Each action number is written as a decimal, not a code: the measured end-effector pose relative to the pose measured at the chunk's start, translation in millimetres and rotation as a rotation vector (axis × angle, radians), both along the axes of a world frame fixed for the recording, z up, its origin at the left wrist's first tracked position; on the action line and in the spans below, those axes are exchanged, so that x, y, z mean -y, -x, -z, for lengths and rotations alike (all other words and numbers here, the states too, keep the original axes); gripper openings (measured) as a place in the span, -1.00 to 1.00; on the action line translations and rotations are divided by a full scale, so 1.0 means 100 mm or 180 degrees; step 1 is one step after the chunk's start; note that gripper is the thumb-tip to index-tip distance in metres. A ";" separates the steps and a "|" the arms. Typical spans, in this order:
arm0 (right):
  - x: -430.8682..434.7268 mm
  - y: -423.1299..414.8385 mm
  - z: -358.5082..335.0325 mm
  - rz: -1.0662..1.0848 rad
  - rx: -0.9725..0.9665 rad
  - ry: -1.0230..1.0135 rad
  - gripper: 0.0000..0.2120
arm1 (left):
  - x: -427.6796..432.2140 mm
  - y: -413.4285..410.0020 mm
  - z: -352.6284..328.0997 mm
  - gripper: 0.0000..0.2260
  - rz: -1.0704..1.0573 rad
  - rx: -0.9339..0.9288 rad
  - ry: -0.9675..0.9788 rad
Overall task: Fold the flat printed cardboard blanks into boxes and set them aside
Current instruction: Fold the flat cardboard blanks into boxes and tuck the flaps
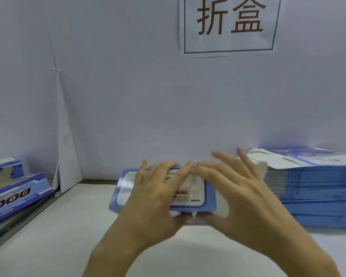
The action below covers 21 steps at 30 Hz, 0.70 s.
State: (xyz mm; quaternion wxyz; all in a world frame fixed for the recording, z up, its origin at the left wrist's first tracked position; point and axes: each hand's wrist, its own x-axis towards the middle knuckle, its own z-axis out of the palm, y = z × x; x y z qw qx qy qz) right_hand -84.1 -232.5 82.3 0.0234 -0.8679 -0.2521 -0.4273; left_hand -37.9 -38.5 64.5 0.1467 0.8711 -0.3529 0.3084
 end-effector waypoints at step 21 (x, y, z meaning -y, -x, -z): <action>0.10 -0.52 0.52 -0.1062 -0.2702 -0.4603 -0.47 | 0.02 -0.31 0.25 -0.41 0.0578 -0.3723 0.3525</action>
